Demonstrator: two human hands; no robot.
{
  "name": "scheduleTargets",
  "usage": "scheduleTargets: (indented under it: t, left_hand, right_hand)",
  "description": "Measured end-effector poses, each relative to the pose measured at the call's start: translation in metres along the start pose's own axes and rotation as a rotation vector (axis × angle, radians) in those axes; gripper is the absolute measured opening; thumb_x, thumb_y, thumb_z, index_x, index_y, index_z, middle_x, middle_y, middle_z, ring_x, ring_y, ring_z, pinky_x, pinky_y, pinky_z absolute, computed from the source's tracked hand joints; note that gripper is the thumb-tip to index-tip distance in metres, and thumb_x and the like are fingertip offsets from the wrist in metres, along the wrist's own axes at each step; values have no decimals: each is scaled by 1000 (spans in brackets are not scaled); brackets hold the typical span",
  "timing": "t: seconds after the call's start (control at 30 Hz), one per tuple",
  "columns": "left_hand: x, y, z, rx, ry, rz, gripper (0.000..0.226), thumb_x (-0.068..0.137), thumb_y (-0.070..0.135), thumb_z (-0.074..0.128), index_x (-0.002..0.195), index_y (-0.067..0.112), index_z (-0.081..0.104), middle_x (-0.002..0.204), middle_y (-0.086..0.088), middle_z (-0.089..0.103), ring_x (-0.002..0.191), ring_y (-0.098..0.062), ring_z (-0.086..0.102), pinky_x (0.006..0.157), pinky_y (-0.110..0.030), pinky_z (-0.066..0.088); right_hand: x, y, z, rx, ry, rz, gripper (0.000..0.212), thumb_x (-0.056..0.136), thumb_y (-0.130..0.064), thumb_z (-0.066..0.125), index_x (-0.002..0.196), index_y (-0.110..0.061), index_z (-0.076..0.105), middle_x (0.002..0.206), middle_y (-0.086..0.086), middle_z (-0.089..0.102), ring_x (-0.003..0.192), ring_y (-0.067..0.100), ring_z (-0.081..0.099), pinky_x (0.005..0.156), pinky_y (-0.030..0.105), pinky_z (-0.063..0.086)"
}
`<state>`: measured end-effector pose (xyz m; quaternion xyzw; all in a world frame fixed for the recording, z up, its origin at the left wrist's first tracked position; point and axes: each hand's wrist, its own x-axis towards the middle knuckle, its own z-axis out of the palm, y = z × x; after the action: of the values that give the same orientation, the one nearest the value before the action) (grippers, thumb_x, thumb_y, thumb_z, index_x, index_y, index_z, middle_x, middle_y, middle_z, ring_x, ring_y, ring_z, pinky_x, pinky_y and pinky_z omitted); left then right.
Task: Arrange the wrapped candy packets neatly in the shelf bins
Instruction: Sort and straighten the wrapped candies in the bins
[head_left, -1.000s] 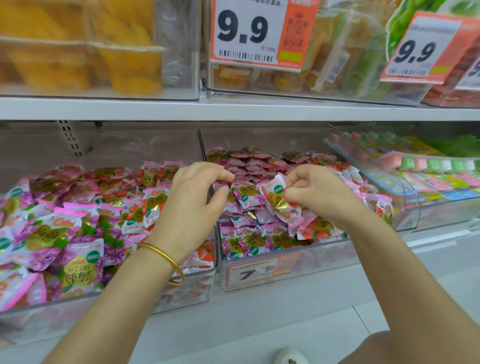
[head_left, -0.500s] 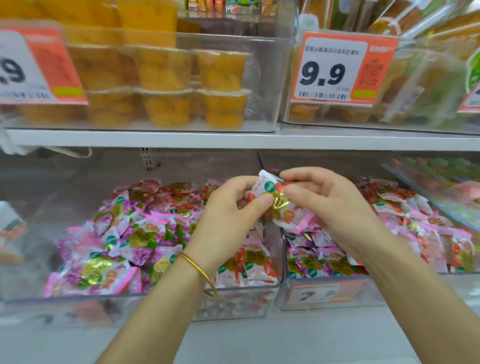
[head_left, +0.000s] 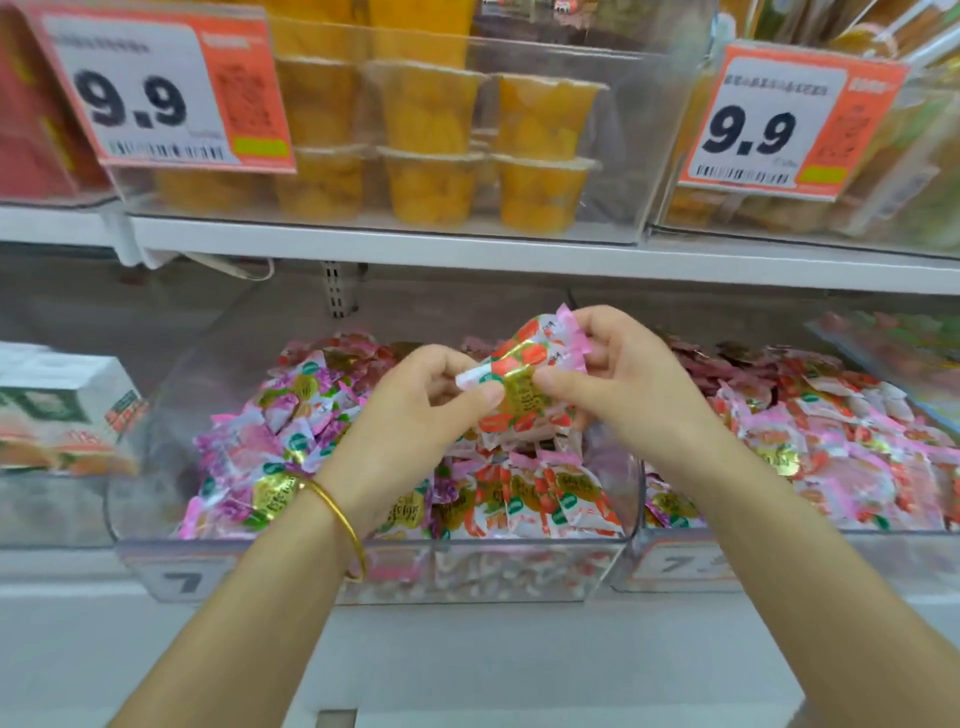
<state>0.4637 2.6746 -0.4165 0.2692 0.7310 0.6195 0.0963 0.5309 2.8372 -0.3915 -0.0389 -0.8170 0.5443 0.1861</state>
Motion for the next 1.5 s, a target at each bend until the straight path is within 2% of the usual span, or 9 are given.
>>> scheduleTargets:
  t: [0.13,0.27,0.47,0.67,0.77,0.9,1.23,1.37,1.5]
  left_hand:
    - [-2,-3,1,219,-19,28,15,79,21,70,82,12,60,79,0,64,66,-1,57,56,-9,44]
    - [-4,-2,6,203,-57,27,14,86,27,62,97,19,61,95,2,65,85,-6,63,72,-12,50]
    - [-4,-2,11,227,-23,4,5,88,18,61,91,14,61,87,-8,67,81,-18,64,72,-26,52]
    - [-3,-13,17,258,-128,-149,19,86,14,63,102,16,52,62,3,61,47,5,54,50,-8,41]
    - [-4,-18,23,473,-105,-96,21,87,17,62,105,17,50,71,0,61,56,0,53,49,-6,38]
    - [-8,-17,24,672,-93,-3,16,88,22,60,102,17,53,75,6,55,63,-1,48,55,-9,37]
    - [-14,-12,23,800,-126,105,17,86,34,59,93,18,59,88,2,55,84,-16,52,73,-31,44]
    - [-5,3,-24,716,179,151,7,87,17,57,89,16,64,83,4,60,74,-11,52,75,-28,46]
    - [-7,-3,-60,716,372,86,15,86,8,54,91,16,66,83,2,61,78,-15,55,75,-24,43]
  right_hand:
    - [0,3,-2,-125,-85,-26,28,80,-5,70,99,-22,59,95,5,69,84,18,68,75,33,58]
    - [2,0,-12,-287,-157,-54,29,82,-10,70,105,-21,57,94,-1,69,83,11,67,75,29,56]
    - [2,2,-13,-390,-217,-39,37,79,-19,74,111,-29,57,90,-2,67,78,11,64,71,28,55]
    - [1,-1,-29,-376,-170,-23,24,78,-12,74,98,-23,69,90,-11,69,78,2,65,71,23,53]
    - [-3,1,-26,-702,-213,-77,25,81,-26,71,105,-30,66,87,-23,56,81,-6,50,76,15,36]
    - [-8,4,-20,-1170,-233,-161,30,80,-48,64,109,-39,62,116,-17,53,112,13,35,92,35,26]
    - [-19,8,-15,-1138,-325,-161,30,77,-58,61,98,-37,68,97,-19,56,113,6,37,107,33,15]
    - [-19,0,-6,-942,-103,-361,13,83,-33,66,93,-28,73,89,-16,67,95,16,55,91,36,38]
    - [-7,-16,29,-667,-220,-287,14,89,-20,62,99,-23,71,88,-18,61,85,2,55,77,15,43]
